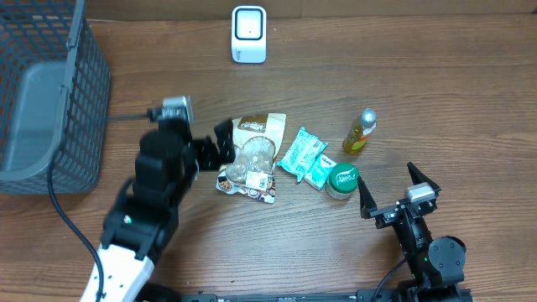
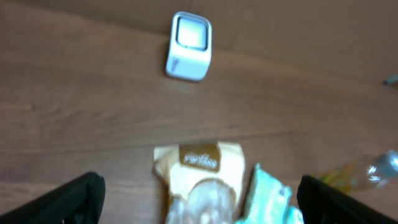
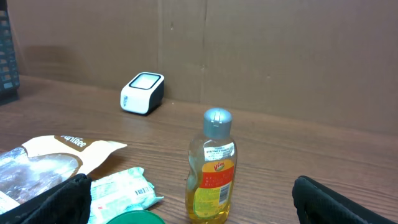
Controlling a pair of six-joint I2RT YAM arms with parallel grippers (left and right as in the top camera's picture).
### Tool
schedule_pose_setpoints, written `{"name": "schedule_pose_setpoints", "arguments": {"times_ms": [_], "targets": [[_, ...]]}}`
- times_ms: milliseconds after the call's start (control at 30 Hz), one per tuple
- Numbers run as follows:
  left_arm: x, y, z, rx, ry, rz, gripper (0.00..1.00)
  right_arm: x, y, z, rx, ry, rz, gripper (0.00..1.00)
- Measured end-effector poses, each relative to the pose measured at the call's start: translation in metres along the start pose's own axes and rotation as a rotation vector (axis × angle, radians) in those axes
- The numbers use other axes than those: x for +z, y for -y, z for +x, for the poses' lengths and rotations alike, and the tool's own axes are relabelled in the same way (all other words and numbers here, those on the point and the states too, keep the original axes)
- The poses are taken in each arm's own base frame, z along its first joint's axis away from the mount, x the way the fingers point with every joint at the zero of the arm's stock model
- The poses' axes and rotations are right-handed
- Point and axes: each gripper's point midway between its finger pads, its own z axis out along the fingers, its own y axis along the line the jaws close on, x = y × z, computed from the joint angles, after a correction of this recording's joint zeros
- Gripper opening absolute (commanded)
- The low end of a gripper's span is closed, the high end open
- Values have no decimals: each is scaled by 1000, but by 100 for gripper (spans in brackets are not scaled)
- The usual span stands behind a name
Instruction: Scan the item barcode
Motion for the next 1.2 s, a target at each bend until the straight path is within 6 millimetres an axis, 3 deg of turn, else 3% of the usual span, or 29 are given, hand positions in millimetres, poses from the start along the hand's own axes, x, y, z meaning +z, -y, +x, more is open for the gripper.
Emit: {"name": "schedule_pose_setpoints", "arguments": {"times_ms": [233, 433, 700, 1200], "targets": [[4, -26, 41, -15, 121, 32, 100, 0, 0, 0, 0, 0, 0, 100], [-5, -34, 58, -20, 241, 80, 100, 0, 0, 0, 0, 0, 0, 100], [-9, -61, 92, -33, 253, 44, 100, 0, 0, 0, 0, 0, 0, 100], [-28, -93, 94, -58, 297, -55, 100, 0, 0, 0, 0, 0, 1, 100]]}}
